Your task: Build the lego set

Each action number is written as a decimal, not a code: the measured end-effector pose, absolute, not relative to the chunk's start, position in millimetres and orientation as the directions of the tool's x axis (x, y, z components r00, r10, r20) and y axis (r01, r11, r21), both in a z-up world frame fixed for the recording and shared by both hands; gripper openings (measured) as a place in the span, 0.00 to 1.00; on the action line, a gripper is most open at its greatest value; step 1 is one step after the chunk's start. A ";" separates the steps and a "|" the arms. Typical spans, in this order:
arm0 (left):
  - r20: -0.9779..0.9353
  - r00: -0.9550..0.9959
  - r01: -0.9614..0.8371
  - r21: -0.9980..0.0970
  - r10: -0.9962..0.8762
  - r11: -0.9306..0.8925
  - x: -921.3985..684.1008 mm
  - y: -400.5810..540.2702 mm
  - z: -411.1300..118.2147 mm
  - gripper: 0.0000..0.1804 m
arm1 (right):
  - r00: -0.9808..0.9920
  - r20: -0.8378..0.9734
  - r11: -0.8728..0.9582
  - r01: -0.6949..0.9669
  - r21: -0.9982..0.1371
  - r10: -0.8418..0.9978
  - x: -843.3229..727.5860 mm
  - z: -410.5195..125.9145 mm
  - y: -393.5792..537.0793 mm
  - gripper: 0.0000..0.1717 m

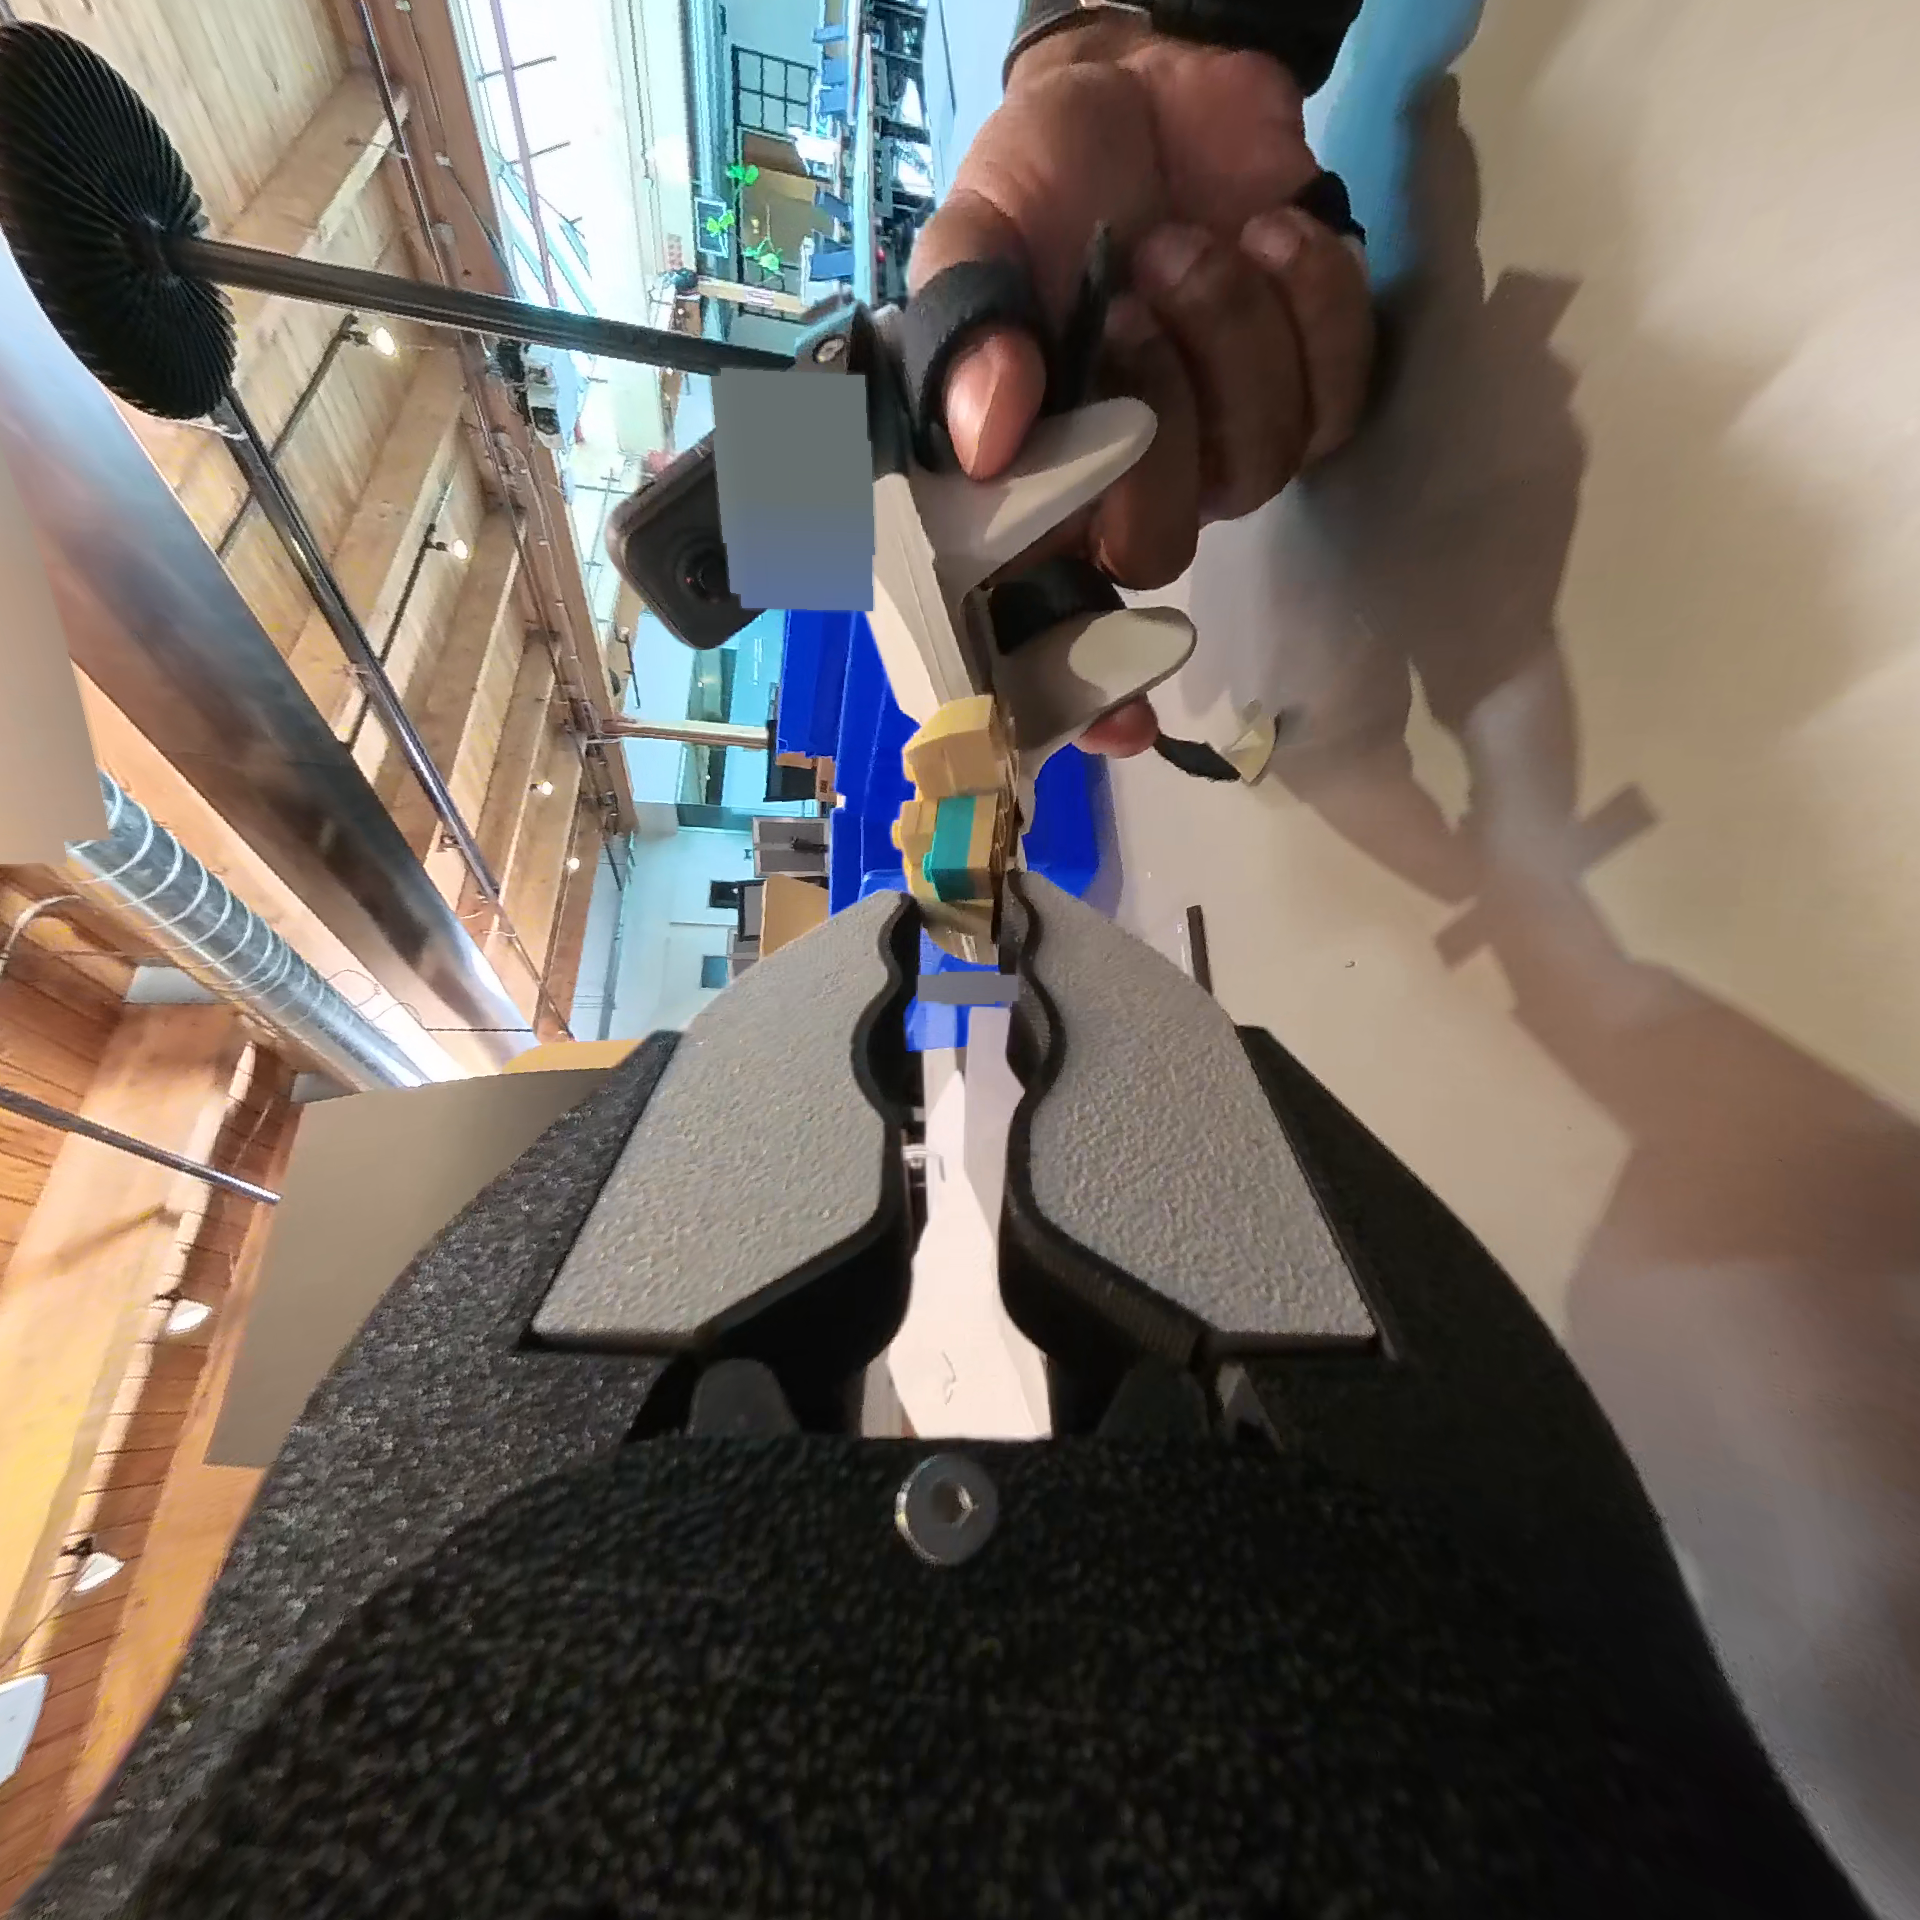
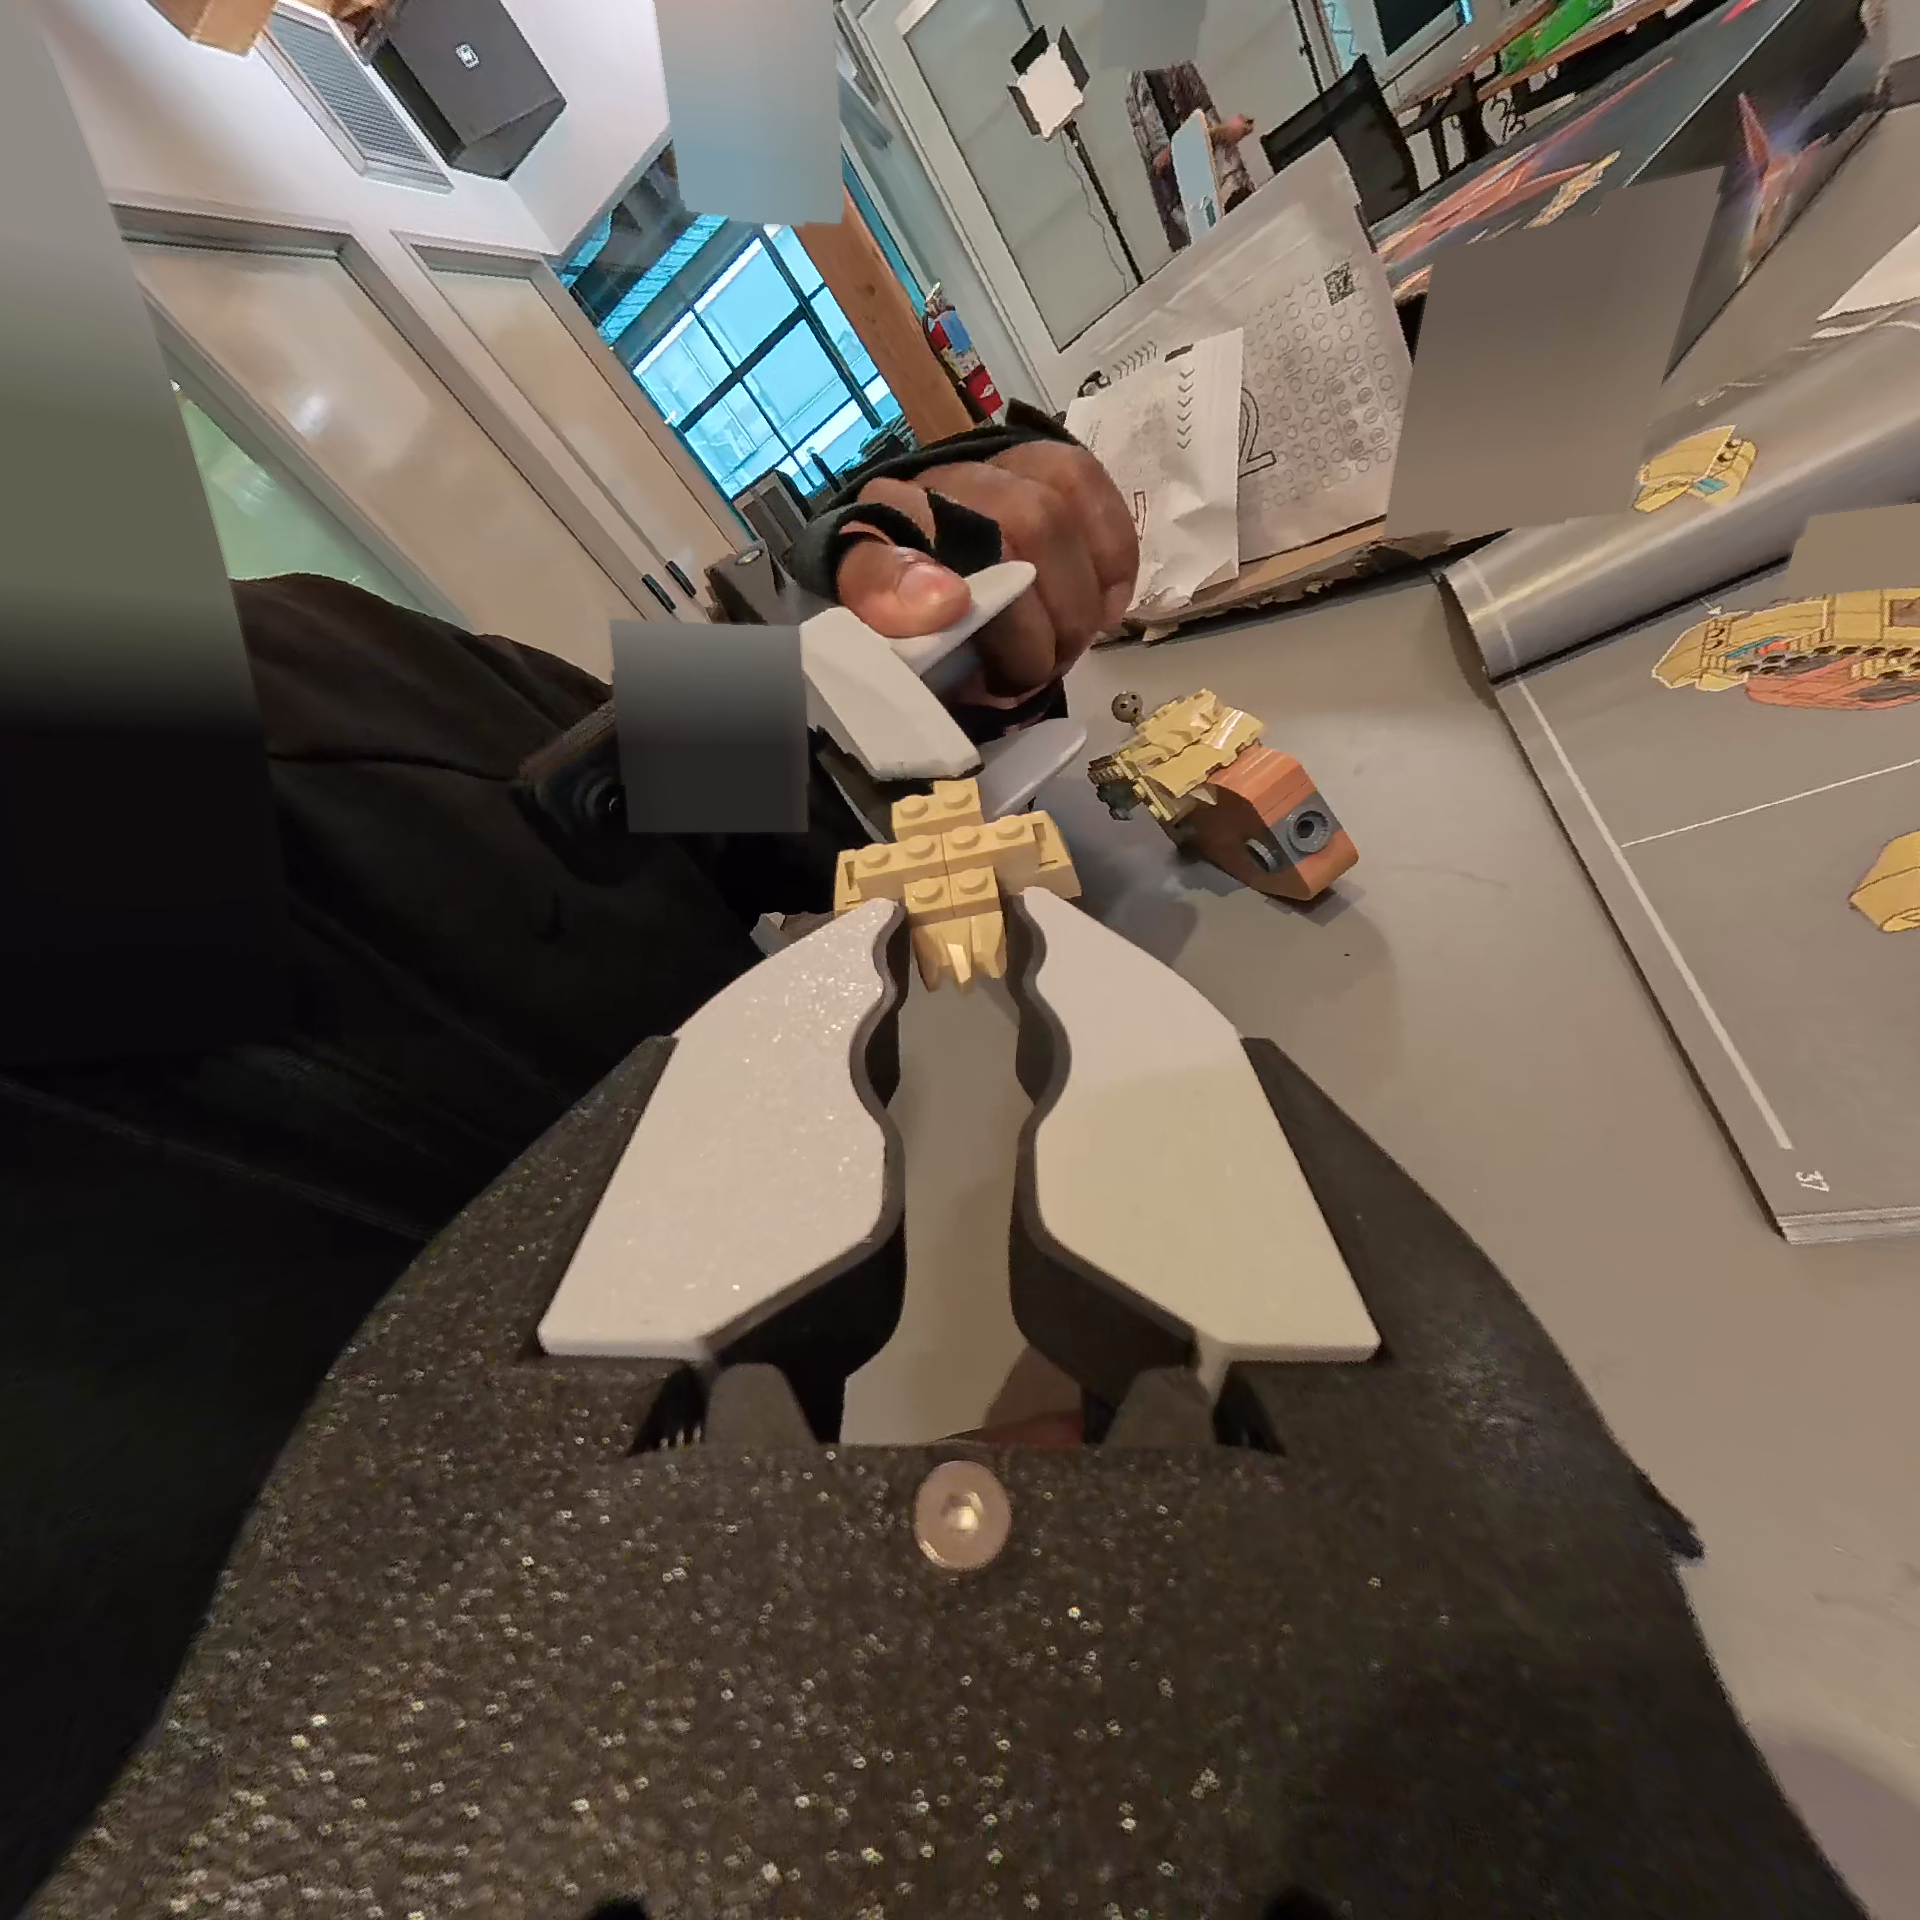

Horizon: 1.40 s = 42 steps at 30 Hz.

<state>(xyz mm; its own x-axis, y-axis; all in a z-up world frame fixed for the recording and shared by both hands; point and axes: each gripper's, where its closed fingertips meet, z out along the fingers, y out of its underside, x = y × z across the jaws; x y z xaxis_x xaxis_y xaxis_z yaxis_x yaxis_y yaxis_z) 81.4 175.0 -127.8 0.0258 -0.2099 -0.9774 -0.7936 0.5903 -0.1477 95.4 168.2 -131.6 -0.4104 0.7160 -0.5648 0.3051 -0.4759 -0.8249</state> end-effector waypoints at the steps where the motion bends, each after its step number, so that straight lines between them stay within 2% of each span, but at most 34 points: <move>1: -0.980 0.015 -0.795 -0.133 -0.199 0.592 81.4 174.6 -127.8 0.08 | -0.411 -0.562 -0.472 0.305 -0.827 0.718 95.3 -131.8 167.7 0.10; 10: -0.973 0.036 -0.771 -0.171 -0.226 0.613 82.4 172.4 -126.3 0.08 | -0.428 -0.518 -0.438 0.278 -0.855 0.740 95.5 -129.5 165.7 0.10; 15: -0.950 0.132 -0.747 -0.284 -0.284 0.602 82.6 176.1 -122.4 0.09 | -0.423 -0.520 -0.453 0.256 -0.854 0.742 94.8 -126.4 169.5 0.09; 18: -0.939 0.158 -0.754 -0.315 -0.306 0.577 79.6 178.7 -120.0 0.14 | -0.433 -0.521 -0.464 0.238 -0.853 0.736 96.6 -122.7 170.6 0.09; 22: -0.894 0.240 -0.727 -0.424 -0.379 0.540 74.1 179.1 -113.4 0.19 | -0.436 -0.521 -0.477 0.216 -0.852 0.734 98.3 -118.1 174.6 0.10; 26: -0.792 0.357 -0.637 -0.595 -0.495 0.491 74.0 177.6 -103.9 0.22 | -0.442 -0.515 -0.479 0.201 -0.855 0.734 99.8 -116.1 177.2 0.09; 29: -0.729 0.401 -0.608 -0.665 -0.555 0.433 71.8 179.3 -102.8 0.21 | -0.419 -0.442 -0.379 0.230 -0.897 0.793 103.1 -124.2 177.7 0.10; 31: -0.720 0.418 -0.625 -0.671 -0.554 0.400 68.4 182.2 -104.1 0.21 | -0.366 -0.316 -0.206 0.308 -0.929 0.875 106.8 -144.1 179.5 0.10; 33: -0.727 0.411 -0.640 -0.660 -0.550 0.393 67.5 181.6 -106.6 0.20 | -0.297 -0.154 -0.011 0.431 -0.902 0.942 111.6 -172.5 186.2 0.10; 35: -0.726 0.408 -0.638 -0.660 -0.554 0.396 68.5 179.6 -108.2 0.19 | -0.289 -0.056 0.108 0.521 -0.847 0.956 116.0 -191.0 186.0 0.10; 42: -0.710 0.421 -0.628 -0.677 -0.564 0.384 66.2 179.6 -113.9 0.18 | -0.311 -0.042 0.163 0.601 -0.782 0.950 115.3 -209.0 179.9 0.10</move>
<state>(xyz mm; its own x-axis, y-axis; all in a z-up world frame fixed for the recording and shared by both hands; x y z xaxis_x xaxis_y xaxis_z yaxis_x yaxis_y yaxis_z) 66.2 179.6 -113.9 0.4208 -0.5644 -0.7102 -0.6276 0.3842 -0.6771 115.3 179.9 -209.0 -0.3109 0.9495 -0.0416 0.6015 0.1627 -0.7821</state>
